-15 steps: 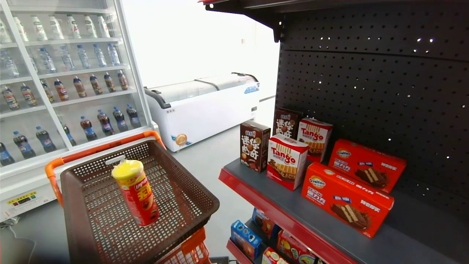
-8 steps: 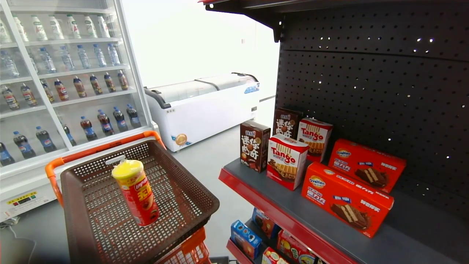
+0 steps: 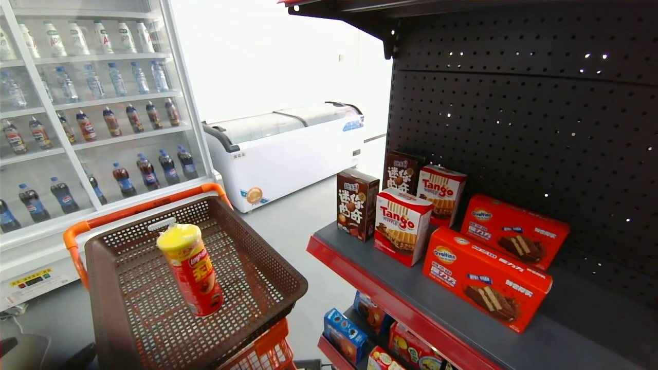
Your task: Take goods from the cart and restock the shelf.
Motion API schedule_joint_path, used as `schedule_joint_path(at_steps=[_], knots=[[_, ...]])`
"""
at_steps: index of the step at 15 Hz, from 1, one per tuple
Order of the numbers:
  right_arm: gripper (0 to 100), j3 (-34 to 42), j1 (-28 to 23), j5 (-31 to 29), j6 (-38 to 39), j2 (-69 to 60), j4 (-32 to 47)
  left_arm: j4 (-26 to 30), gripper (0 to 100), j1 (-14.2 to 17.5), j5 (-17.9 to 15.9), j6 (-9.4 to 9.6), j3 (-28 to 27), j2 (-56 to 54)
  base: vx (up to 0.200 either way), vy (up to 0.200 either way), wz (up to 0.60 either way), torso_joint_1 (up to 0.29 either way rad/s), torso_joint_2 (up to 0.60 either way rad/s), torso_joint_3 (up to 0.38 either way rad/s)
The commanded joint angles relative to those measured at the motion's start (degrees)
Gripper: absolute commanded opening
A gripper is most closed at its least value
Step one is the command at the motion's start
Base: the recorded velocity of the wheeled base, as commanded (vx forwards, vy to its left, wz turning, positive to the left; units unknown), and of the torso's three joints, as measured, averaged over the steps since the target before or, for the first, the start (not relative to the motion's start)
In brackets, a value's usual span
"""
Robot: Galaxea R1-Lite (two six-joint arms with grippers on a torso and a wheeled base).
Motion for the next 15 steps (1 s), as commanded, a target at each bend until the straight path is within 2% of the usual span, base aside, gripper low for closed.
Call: schedule_joint_path(at_steps=[1, 2, 4, 6, 8, 10, 15], knots=[[100, 0.0, 0.0, 0.0, 0.0, 0.0, 0.0, -6.0, 100, 5.5, -0.2, 3.26, -0.1, 13.6, 0.000, 0.000, 0.00, 0.000, 0.00, 0.000], [100, 0.0, 0.0, 0.0, 0.0, 0.0, 0.0, -10.9, 100, 7.2, -0.1, 4.84, 0.2, 19.4, 0.000, 0.000, 0.00, 0.000, 0.00, 0.000], [100, 0.0, 0.0, 0.0, 0.0, 0.0, 0.0, -14.8, 100, 6.8, -0.2, 4.93, 0.2, 24.6, 0.000, 0.000, 0.00, 0.000, 0.00, 0.000], [100, 0.0, 0.0, 0.0, 0.0, 0.0, 0.0, -18.2, 100, 4.4, -1.2, 4.93, -0.1, 27.7, 0.000, 0.000, 0.00, 0.000, 0.00, 0.000], [100, 0.0, 0.0, 0.0, 0.0, 0.0, 0.0, -22.8, 100, 0.3, -1.6, 4.84, 0.5, 30.6, 0.000, 0.000, 0.00, 0.000, 0.00, 0.000], [100, 0.0, 0.0, 0.0, 0.0, 0.0, 0.0, -24.7, 100, 0.0, -1.6, 4.84, 0.2, 33.3, 0.000, 0.000, 0.00, 0.000, 0.00, 0.000], [100, 0.0, 0.0, 0.0, 0.0, 0.0, 0.0, -42.6, 100, 0.4, -1.6, 4.84, 5.2, 44.4, 0.000, 0.000, 0.00, 0.000, 0.00, 0.000]])
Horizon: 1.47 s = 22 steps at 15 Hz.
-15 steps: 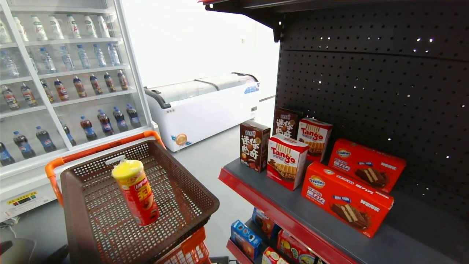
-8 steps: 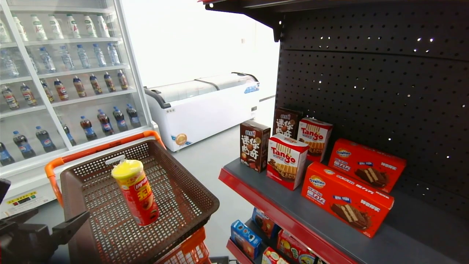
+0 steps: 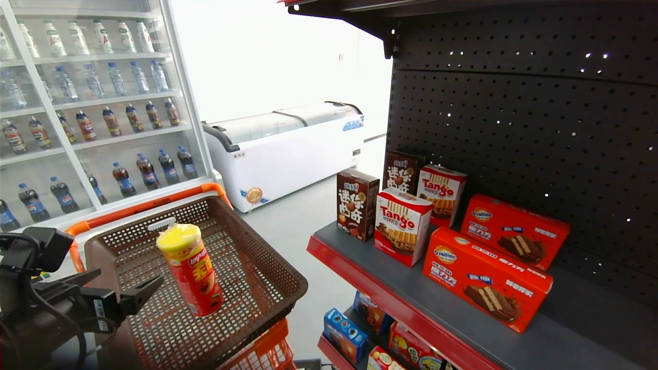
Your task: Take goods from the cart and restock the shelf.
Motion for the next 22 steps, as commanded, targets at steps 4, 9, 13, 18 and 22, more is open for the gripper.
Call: schedule_joint_path(at_steps=[4, 9, 13, 18, 22], knots=[[100, 0.0, 0.0, 0.0, 0.0, 0.0, 0.0, -13.2, 100, 1.9, 0.1, 0.08, 2.7, 15.5, 0.000, 0.000, 0.00, 0.000, 0.00, 0.000], [100, 0.0, 0.0, 0.0, 0.0, 0.0, 0.0, -18.4, 100, 1.9, 0.1, -0.01, 0.8, 26.3, 0.000, 0.000, 0.00, 0.000, 0.00, 0.000], [100, 0.0, 0.0, 0.0, 0.0, 0.0, 0.0, -22.3, 100, 1.3, 0.1, 0.08, -2.9, 31.5, 0.000, 0.000, 0.00, 0.000, 0.00, 0.000], [100, 0.0, 0.0, 0.0, 0.0, 0.0, 0.0, -29.3, 100, -2.4, 0.2, 0.08, -4.3, 35.7, 0.000, 0.000, 0.00, 0.000, 0.00, 0.000], [100, 0.0, 0.0, 0.0, 0.0, 0.0, 0.0, -38.2, 100, -3.9, 0.3, 0.08, -3.8, 41.1, 0.000, 0.000, 0.00, 0.000, 0.00, 0.000]])
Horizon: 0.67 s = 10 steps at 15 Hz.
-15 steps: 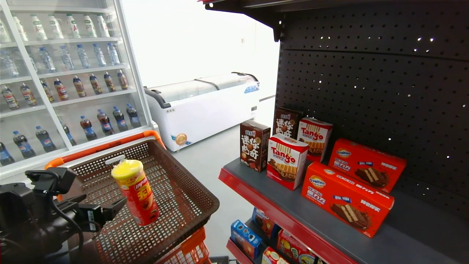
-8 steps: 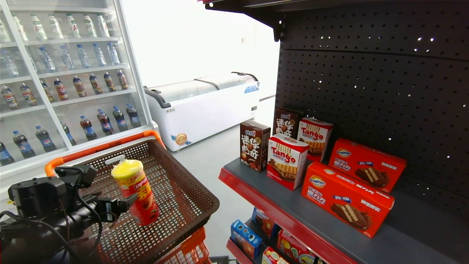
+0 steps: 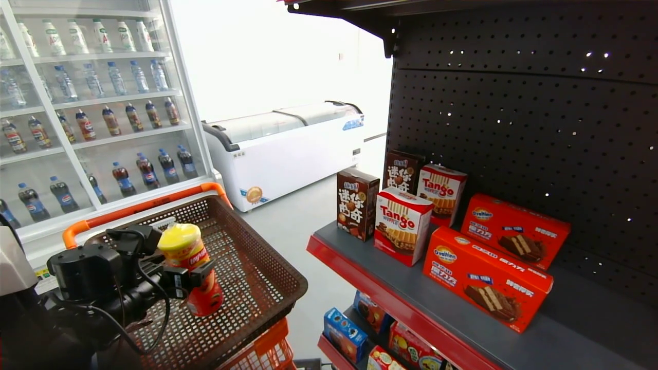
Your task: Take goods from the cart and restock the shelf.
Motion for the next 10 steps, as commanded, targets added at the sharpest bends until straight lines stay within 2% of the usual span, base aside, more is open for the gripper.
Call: schedule_joint_path(at_steps=[1, 5, 10], knots=[[100, 0.0, 0.0, 0.0, 0.0, 0.0, 0.0, -2.7, 100, -0.4, 0.0, -0.01, 0.3, 3.7, 0.000, 0.000, 0.00, 0.000, 0.00, 0.000], [100, 0.0, 0.0, 0.0, 0.0, 0.0, 0.0, -7.4, 100, -0.1, 0.1, -0.01, 0.2, 7.8, 0.000, 0.000, 0.00, 0.000, 0.00, 0.000], [100, 0.0, 0.0, 0.0, 0.0, 0.0, 0.0, -7.4, 100, 1.6, 0.1, -0.10, -1.3, 10.8, 0.000, 0.000, 0.00, 0.000, 0.00, 0.000]])
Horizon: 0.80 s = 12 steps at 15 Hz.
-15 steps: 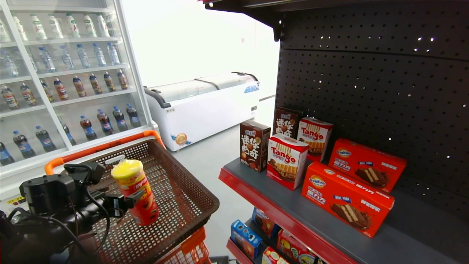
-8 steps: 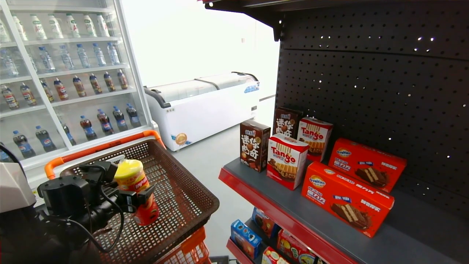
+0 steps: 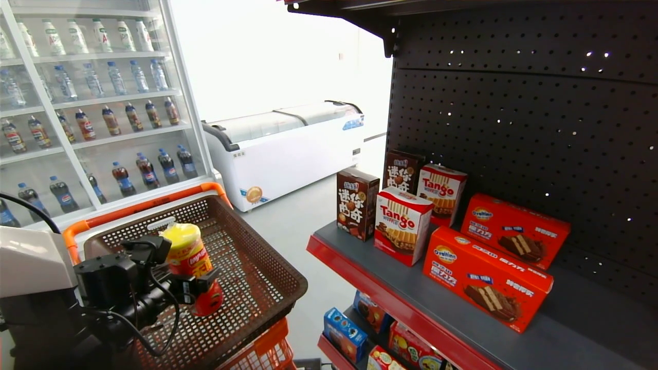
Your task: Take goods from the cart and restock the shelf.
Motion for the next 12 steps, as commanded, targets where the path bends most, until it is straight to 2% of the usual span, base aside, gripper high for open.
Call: schedule_joint_path(at_steps=[1, 7, 8, 12], knots=[[100, 0.0, 0.0, 0.0, 0.0, 0.0, 0.0, -0.1, 100, 0.8, 0.0, 0.06, -1.0, 1.5, 0.000, 0.000, 0.00, 0.000, 0.00, 0.000], [100, 0.0, 0.0, 0.0, 0.0, 0.0, 0.0, -0.1, 100, 1.2, 0.0, 0.06, -1.0, 2.6, 0.000, 0.000, 0.00, 0.000, 0.00, 0.000], [100, 0.0, 0.0, 0.0, 0.0, 0.0, 0.0, -0.1, 0, 1.2, 0.0, 0.06, -1.8, 2.9, 0.000, 0.000, 0.00, 0.000, 0.00, 0.000], [100, 0.0, 0.0, 0.0, 0.0, 0.0, 0.0, -0.1, 0, 0.2, -0.1, 0.15, -2.8, 2.9, 0.000, 0.000, 0.00, 0.000, 0.00, 0.000]])
